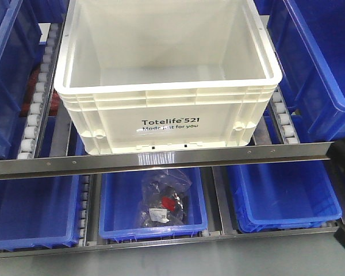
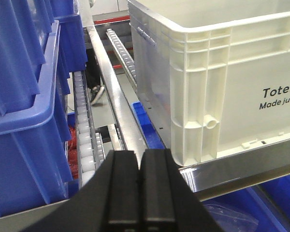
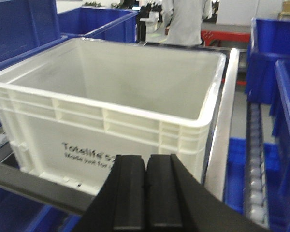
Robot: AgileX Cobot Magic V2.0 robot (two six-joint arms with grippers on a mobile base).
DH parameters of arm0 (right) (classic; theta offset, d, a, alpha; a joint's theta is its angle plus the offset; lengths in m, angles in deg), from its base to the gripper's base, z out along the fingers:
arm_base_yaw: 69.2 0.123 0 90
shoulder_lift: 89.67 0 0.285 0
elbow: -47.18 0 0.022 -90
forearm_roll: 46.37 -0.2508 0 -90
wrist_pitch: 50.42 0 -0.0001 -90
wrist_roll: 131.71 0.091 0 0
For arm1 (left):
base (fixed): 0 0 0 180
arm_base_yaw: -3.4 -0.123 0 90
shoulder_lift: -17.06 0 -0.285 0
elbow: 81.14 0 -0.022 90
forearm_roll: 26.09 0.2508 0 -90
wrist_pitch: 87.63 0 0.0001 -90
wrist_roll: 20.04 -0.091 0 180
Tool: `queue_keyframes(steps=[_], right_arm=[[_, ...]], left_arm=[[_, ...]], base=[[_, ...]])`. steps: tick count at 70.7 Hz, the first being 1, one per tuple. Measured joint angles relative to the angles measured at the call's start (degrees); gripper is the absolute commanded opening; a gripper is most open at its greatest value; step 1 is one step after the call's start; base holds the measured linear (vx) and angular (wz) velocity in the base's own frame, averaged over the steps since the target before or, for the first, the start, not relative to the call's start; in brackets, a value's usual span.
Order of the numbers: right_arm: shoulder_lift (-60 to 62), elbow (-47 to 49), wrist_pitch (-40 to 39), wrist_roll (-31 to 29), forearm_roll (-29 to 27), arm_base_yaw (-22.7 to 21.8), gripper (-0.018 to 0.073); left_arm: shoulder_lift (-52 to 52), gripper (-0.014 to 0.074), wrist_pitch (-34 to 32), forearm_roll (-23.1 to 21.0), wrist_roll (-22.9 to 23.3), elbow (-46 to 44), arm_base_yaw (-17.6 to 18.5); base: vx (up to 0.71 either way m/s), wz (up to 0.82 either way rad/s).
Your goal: Place moving items into box and shelve
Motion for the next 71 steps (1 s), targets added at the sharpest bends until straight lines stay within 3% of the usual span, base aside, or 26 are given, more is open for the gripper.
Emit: queue_keyframes(steps=[7, 12, 26, 71], right_arm=[[0.9, -3.7, -0.9, -10.6, -10.9, 0.0, -0.0008], [3.2, -8.7, -3.9, -12.4, -13.1, 0.0, -0.0008], [16.5, -21.1, -9.5, -7.8, -12.7, 0.0, -0.0008], [20.4, -21.3, -5.6, -7.6, -12.5, 0.0, -0.0008]], left_arm=[[0.0, -0.0006, 0.0, 0.0, 0.0, 0.0, 0.0], [0.0, -0.0006, 0.0, 0.0, 0.0, 0.0, 0.0], [0.0, -0.0006, 0.0, 0.0, 0.0, 0.0, 0.0], [-0.1, -0.0006, 0.0, 0.0, 0.0, 0.0, 0.0]], base=[[0.00, 0.00], [0.00, 0.00], [0.00, 0.00], [0.00, 0.00]])
